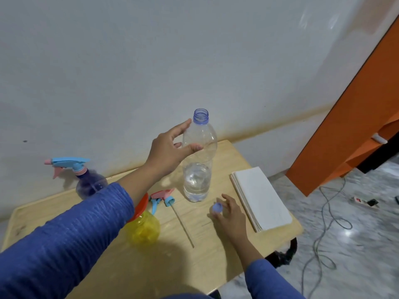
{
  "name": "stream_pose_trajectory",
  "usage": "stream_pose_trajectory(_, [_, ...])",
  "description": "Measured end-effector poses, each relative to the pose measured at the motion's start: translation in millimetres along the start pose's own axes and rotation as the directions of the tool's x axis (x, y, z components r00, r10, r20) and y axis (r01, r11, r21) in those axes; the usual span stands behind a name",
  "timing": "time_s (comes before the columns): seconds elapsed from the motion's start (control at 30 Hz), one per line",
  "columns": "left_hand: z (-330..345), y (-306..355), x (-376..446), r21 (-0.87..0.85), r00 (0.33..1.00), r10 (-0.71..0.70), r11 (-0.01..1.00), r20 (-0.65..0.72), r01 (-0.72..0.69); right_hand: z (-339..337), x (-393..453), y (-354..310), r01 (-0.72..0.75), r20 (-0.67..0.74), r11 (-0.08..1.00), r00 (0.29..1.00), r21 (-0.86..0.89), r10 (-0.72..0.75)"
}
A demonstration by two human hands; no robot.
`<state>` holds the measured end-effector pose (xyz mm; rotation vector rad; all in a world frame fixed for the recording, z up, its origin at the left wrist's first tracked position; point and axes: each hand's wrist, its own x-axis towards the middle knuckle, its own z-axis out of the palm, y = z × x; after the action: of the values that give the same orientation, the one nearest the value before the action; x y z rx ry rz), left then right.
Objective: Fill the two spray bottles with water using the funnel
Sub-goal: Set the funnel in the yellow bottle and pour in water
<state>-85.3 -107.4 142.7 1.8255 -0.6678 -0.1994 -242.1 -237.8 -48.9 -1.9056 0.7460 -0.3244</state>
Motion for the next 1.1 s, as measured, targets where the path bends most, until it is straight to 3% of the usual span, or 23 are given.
stream_pose_trajectory(0.2, [4.6, 0.6, -1.5, -0.033, 1.000, -0.024, 0.999, 0.006, 0.024, 9.8, -1.6, 24.5, 0.104, 0.039, 0.972, 0.994, -0.210, -0.098])
stream_pose_trajectory(0.3, [4.7, -1.3, -1.9, -0.043, 0.999, -0.041, 0.998, 0.007, 0.042, 1.2, 2.7, -4.4, 0.143, -0.001, 0.990, 0.990, 0.004, -0.143])
stream_pose_trajectory(0.43, [7.3, -0.4, -2.7, -0.079, 0.998, -0.055, 0.995, -0.006, 0.055, -13.7, 18.5, -81.8, 0.372, -0.084, 0.890, 0.928, 0.263, -0.364])
stream_pose_trajectory(0.57, [9.8, 2.1, -3.7, -0.076, 0.998, -0.063, 0.995, -0.006, 0.062, -15.5, 40.0, -134.4, 0.494, -0.083, 0.822, 0.867, 0.285, -0.492])
stream_pose_trajectory(0.8, [-9.1, 13.2, 1.1, 0.063, 0.995, -0.088, 0.994, 0.048, 0.084, 0.1, 71.4, -151.5, 0.546, -0.063, 0.781, 0.829, 0.303, -0.555])
stream_pose_trajectory(0.9, [-30.7, 22.7, -10.2, 0.134, 0.996, -0.078, 0.987, -0.042, 0.083, 6.3, 78.7, -159.8, 0.605, 0.006, 0.740, 0.773, 0.294, -0.634])
stream_pose_trajectory(1.0, [-59.4, 26.7, -47.8, 0.047, 0.972, -0.032, 0.998, -0.231, 0.044, 12.6, 84.7, -169.5, 0.663, 0.131, 0.695, 0.691, 0.280, -0.711])
stream_pose_trajectory(1.1, [-79.0, 6.7, -106.0, -0.115, 0.860, -0.075, 0.993, -0.505, 0.019, 15.7, 89.0, -178.6, 0.715, 0.287, 0.651, 0.586, 0.257, -0.758])
